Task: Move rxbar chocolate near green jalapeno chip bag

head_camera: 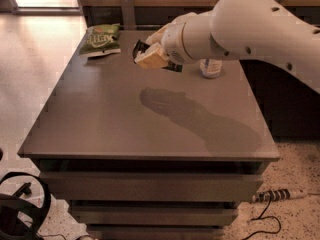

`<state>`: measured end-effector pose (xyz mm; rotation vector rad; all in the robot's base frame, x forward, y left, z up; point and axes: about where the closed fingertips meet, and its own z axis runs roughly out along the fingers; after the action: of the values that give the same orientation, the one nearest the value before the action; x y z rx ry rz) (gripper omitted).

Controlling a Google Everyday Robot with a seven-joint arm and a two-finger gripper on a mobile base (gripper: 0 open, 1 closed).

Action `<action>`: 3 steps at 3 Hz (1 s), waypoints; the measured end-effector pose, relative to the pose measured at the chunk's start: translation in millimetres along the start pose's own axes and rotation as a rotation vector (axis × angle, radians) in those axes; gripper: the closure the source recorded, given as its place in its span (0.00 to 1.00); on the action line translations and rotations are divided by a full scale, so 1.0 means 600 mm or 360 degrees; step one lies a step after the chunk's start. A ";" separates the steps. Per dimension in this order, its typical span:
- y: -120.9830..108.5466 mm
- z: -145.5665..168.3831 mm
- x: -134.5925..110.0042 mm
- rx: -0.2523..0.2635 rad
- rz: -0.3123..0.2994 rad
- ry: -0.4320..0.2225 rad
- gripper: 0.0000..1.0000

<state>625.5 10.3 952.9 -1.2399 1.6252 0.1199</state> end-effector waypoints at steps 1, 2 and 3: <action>-0.055 0.085 -0.011 -0.0064 -0.0106 -0.0034 1.00; -0.105 0.163 -0.015 -0.0096 -0.0160 -0.0089 1.00; -0.148 0.227 -0.010 -0.0101 -0.0169 -0.0115 1.00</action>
Offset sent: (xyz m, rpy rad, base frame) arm 0.1797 0.0501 -0.0095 -0.0178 -0.0844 0.1657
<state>781.1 55.6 937.3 -1.3527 1.5000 0.1489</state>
